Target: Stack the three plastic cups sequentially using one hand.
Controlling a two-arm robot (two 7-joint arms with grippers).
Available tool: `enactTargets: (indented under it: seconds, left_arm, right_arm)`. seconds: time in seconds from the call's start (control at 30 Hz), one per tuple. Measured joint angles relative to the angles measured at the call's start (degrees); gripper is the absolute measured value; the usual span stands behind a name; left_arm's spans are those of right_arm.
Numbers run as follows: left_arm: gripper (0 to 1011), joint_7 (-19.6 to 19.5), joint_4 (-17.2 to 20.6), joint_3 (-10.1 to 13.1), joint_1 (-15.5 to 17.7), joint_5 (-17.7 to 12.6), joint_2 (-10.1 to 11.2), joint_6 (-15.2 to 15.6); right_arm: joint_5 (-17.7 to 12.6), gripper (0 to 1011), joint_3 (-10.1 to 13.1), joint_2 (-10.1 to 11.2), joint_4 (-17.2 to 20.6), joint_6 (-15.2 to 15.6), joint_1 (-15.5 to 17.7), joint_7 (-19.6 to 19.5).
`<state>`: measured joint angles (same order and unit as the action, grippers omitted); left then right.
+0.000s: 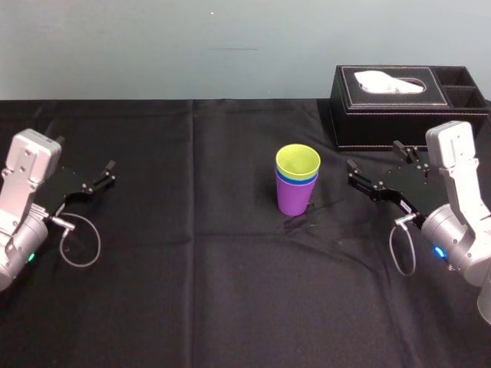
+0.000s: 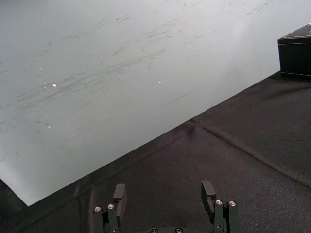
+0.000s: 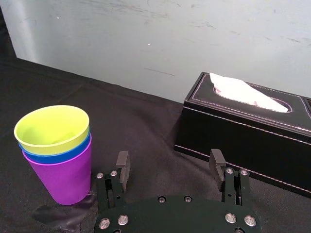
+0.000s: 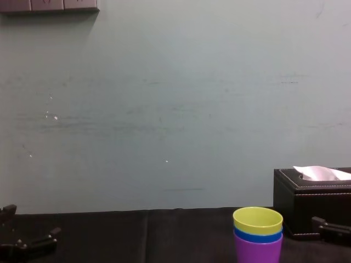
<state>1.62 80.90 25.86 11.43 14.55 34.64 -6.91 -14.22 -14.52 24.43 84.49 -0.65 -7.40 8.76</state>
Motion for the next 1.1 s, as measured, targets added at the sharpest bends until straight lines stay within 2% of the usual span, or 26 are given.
enactTargets:
  seconds: [1.1]
  left_arm:
    - [1011, 0.0, 0.0, 0.0, 0.0, 0.0, 0.0, 0.0]
  right_arm:
    - [0.0, 1004, 0.0, 0.0, 0.0, 0.0, 0.0, 0.0]
